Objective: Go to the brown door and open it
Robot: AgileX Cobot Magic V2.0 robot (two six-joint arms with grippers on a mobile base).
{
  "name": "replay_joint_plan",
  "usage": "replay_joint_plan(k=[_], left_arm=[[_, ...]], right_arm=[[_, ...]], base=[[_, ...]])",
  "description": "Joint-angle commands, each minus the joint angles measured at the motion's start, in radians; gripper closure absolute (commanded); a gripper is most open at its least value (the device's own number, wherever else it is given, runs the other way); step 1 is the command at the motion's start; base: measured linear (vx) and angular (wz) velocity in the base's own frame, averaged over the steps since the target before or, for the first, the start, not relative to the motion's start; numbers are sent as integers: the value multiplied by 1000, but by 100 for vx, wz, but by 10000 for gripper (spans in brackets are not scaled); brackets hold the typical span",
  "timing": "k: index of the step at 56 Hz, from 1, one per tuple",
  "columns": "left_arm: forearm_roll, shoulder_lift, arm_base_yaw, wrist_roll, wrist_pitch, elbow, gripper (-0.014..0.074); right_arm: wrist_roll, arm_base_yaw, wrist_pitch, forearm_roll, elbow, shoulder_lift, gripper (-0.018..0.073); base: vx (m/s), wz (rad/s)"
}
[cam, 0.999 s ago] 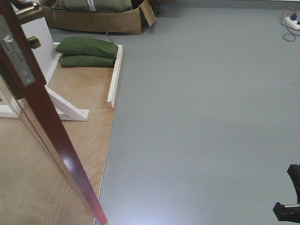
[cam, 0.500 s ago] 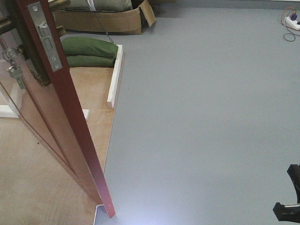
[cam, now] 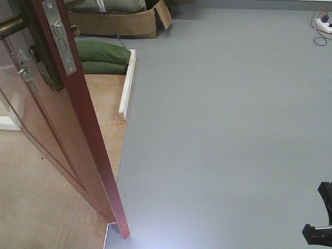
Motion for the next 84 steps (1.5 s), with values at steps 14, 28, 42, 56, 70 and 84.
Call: replay_joint_plan(k=[14,28,42,56,70,84], left_arm=[[-7,-14,-6,-1,-78,-27,603],[-7,-14,-6,-1,-78,-27,603],[-7,-14,-6,-1,-78,-27,603],[-7,-14,-6,-1,-78,-27,603],[-7,-14,-6,-1,-78,-27,603],[-7,-14,-6,-1,-78,-27,603]], right_arm=[[-6,-1,-75,-3,4,-6,559],[-6,-1,-75,-3,4,-6,559],[-6,-1,-75,-3,4,-6,559],[-6,-1,-75,-3,4,-6,559],[-6,-1,-75,-3,4,-6,559],[-6,-1,-75,-3,4,-6,559]], base=[[0,0],[0,0],[0,0],[3,-2],[9,-3],[14,-4]])
